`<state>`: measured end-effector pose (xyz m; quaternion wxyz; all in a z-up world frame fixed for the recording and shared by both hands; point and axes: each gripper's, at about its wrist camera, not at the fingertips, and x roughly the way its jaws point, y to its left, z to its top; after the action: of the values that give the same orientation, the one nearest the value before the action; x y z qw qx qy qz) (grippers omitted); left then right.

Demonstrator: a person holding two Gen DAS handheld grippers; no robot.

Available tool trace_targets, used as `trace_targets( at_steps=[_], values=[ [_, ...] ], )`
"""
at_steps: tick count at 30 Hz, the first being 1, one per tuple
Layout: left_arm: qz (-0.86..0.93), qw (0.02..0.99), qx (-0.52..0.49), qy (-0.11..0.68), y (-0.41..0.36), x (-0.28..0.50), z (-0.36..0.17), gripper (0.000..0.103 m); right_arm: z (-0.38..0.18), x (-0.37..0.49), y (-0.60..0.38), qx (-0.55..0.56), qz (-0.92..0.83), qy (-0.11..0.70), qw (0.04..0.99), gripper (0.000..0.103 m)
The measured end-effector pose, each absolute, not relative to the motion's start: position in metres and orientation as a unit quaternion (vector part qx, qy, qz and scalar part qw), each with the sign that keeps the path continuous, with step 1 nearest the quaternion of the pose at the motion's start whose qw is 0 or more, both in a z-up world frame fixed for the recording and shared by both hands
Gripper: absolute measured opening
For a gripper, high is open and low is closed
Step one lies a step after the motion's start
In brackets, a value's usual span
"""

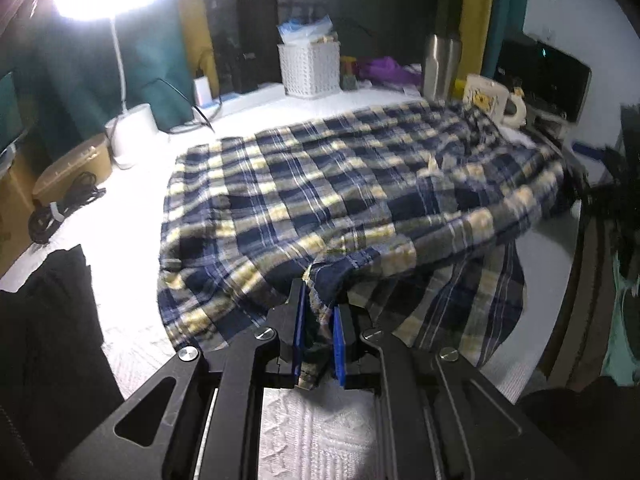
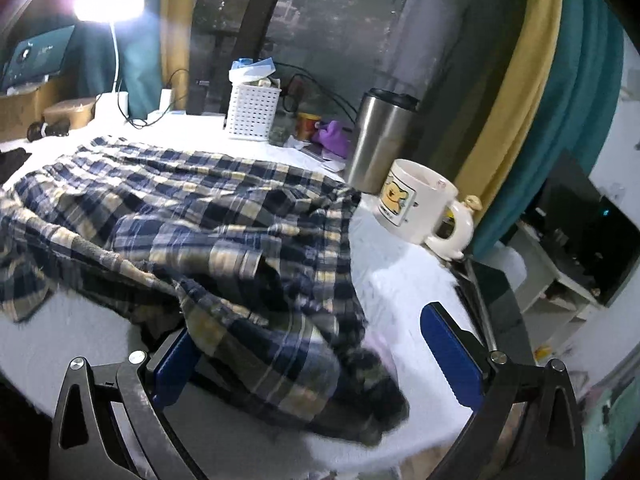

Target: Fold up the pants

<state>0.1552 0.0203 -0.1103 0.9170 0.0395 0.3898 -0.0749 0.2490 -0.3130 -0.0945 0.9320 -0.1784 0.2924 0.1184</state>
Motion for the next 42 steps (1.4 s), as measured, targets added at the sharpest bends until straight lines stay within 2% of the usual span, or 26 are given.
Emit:
trace_targets(
  at_steps=[4, 9, 13, 23, 25, 26, 31, 32, 34, 35, 39, 42],
  values=[
    [-0.079, 0.909, 0.072, 0.404, 0.01, 0.156, -0.121, 0.016, -0.1, 0.264, -0.321, -0.139, 0.141, 0.312, 0.929, 0.103],
    [-0.066, 0.914, 0.075, 0.393, 0.009, 0.155, -0.121, 0.015, -0.103, 0.255, -0.338, -0.107, 0.158, 0.328, 0.925, 0.103],
    [-0.053, 0.921, 0.066, 0.381, 0.014, 0.159, -0.113, 0.009, -0.107, 0.231, -0.347, -0.13, 0.153, 0.335, 0.921, 0.103],
    [-0.036, 0.927, 0.04, 0.371, 0.025, 0.165, -0.098, 0.006, -0.128, 0.19, -0.335, -0.278, 0.09, 0.27, 0.917, 0.102],
    [-0.031, 0.928, 0.04, 0.369, 0.027, 0.163, -0.094, 0.006, -0.13, 0.19, -0.328, -0.295, 0.11, 0.267, 0.911, 0.075],
    [-0.029, 0.929, 0.039, 0.367, 0.028, 0.162, -0.093, 0.006, -0.132, 0.191, -0.325, -0.304, 0.109, 0.265, 0.908, 0.067],
    [-0.01, 0.936, 0.03, 0.351, 0.033, 0.157, -0.08, 0.005, -0.131, 0.202, -0.322, -0.315, 0.126, 0.257, 0.905, 0.065],
    [-0.007, 0.938, 0.028, 0.346, 0.034, 0.155, -0.077, 0.004, -0.131, 0.205, -0.323, -0.307, 0.134, 0.262, 0.905, 0.059],
    [-0.005, 0.942, 0.025, 0.334, 0.033, 0.151, -0.068, 0.004, -0.129, 0.208, -0.323, -0.284, 0.15, 0.276, 0.906, 0.041],
    [-0.004, 0.945, 0.024, 0.326, 0.032, 0.149, -0.063, 0.004, -0.125, 0.21, -0.322, -0.275, 0.15, 0.28, 0.908, 0.025],
    [-0.005, 0.957, 0.031, 0.288, 0.027, 0.138, -0.033, 0.003, -0.1, 0.21, -0.323, -0.223, 0.148, 0.271, 0.925, 0.018],
    [-0.003, 0.968, 0.037, 0.25, 0.027, 0.126, -0.003, 0.003, -0.069, 0.208, -0.328, -0.188, 0.144, 0.246, 0.94, 0.017]
  ],
)
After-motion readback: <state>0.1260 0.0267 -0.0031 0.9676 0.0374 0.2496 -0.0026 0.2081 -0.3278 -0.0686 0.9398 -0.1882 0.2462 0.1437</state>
